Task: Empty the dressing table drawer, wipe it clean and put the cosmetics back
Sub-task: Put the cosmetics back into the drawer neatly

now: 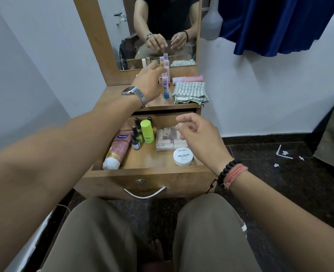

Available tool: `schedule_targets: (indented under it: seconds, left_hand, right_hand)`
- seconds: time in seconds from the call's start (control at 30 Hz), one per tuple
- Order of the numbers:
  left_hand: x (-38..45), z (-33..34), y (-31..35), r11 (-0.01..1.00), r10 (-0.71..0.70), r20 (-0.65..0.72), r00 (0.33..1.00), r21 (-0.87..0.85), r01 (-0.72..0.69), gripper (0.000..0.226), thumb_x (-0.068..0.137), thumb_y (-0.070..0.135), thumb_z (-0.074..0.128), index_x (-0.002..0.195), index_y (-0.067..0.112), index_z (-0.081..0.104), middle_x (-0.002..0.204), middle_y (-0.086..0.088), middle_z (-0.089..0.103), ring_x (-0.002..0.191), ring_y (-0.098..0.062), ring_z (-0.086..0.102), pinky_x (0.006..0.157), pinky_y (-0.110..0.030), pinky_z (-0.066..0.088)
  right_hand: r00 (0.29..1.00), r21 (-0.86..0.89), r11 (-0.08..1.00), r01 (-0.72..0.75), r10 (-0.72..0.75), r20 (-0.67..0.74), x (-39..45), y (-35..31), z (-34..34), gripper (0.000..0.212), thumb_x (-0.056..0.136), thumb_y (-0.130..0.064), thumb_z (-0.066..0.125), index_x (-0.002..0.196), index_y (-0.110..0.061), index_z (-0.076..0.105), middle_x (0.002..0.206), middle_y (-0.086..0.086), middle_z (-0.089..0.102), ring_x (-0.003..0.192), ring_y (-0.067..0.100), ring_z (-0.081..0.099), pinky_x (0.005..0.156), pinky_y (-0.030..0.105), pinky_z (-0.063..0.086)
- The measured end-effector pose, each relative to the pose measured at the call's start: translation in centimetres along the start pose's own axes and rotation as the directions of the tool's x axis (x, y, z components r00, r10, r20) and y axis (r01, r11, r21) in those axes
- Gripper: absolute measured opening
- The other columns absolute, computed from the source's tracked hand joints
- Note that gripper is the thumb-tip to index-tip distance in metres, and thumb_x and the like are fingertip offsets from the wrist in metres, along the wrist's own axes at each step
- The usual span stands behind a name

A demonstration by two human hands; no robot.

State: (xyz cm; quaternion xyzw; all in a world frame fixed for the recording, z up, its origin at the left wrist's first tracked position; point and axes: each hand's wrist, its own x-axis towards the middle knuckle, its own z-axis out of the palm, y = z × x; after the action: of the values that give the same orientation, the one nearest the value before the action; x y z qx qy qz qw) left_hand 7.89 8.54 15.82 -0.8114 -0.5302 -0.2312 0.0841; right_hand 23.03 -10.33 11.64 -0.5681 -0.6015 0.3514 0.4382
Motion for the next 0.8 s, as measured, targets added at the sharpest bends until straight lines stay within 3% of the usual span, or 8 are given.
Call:
schedule_targets:
  seconds: [0.07,0.17,0.33,0.47,0.63,0.8]
  left_hand:
    - [0.9,0.1,0.3,1.000,-0.006,0.061,0.998,0.028,0.004,0.046,0.088,0.008,0.054,0.133,0.015,0.053,0.135,-0.007,0.050,0.122,-0.027,0.048,0.099,-0.036,0.042]
    - [1.4,0.5,0.8,0.998,-0.004,0.120,0.993,0.064,-0.004,0.036,0.090,0.011,0.051,0.124,0.018,0.061,0.123,-0.011,0.058,0.112,-0.031,0.054,0.089,-0.038,0.047]
    - [0.9,0.5,0.9,1.000,-0.012,0.063,0.998,-0.009,0.012,0.021,0.090,0.009,0.051,0.100,0.015,0.068,0.111,-0.007,0.059,0.104,-0.026,0.054,0.082,-0.034,0.047]
    - [-0.7,-0.7,1.0,0.996,0.002,0.061,0.998,-0.084,0.003,0.014,0.087,0.009,0.057,0.093,0.014,0.068,0.097,0.000,0.064,0.084,-0.014,0.056,0.068,-0.025,0.040]
    - [-5.6,-2.3,0.4,0.986,0.059,0.043,0.997,-0.162,-0.052,0.012,0.084,0.011,0.065,0.095,0.015,0.069,0.096,0.001,0.065,0.080,-0.014,0.060,0.072,-0.030,0.052]
    - [-11.3,-1.9,-1.8,0.989,0.087,0.185,0.979,-0.135,-0.063,0.011,0.083,0.012,0.064,0.090,0.020,0.067,0.090,0.003,0.061,0.073,-0.014,0.060,0.068,-0.038,0.055]
  right_hand:
    - [1.000,-0.005,1.000,0.001,-0.001,0.002,0.0,0.0,0.0,0.017,0.095,-0.031,0.053,0.110,-0.030,0.062,0.103,-0.010,0.068,0.087,0.003,0.064,0.066,0.015,0.042]
    - [1.000,-0.013,1.000,0.007,-0.007,0.000,0.0,0.0,-0.2,0.018,0.095,-0.030,0.053,0.110,-0.029,0.062,0.104,-0.011,0.067,0.087,0.002,0.063,0.068,0.017,0.044]
    - [1.000,-0.025,1.000,0.012,-0.012,-0.006,-0.1,0.0,-0.3,0.018,0.094,-0.029,0.053,0.110,-0.028,0.062,0.105,-0.010,0.066,0.087,0.003,0.063,0.071,0.019,0.049]
    - [1.000,-0.046,0.999,0.014,-0.015,-0.014,0.0,-0.2,-0.5,0.020,0.095,-0.027,0.052,0.112,-0.026,0.062,0.104,-0.010,0.066,0.084,0.002,0.065,0.062,0.006,0.044]
    - [0.999,-0.046,0.999,0.024,-0.025,-0.033,0.0,-0.4,-0.8,0.019,0.095,-0.026,0.052,0.110,-0.025,0.063,0.104,-0.008,0.068,0.091,0.010,0.066,0.080,0.019,0.048]
    - [0.999,-0.049,0.998,0.031,-0.031,-0.013,-0.1,-0.4,-0.4,0.019,0.095,-0.025,0.052,0.111,-0.024,0.063,0.104,-0.008,0.067,0.087,0.006,0.065,0.057,-0.001,0.040]
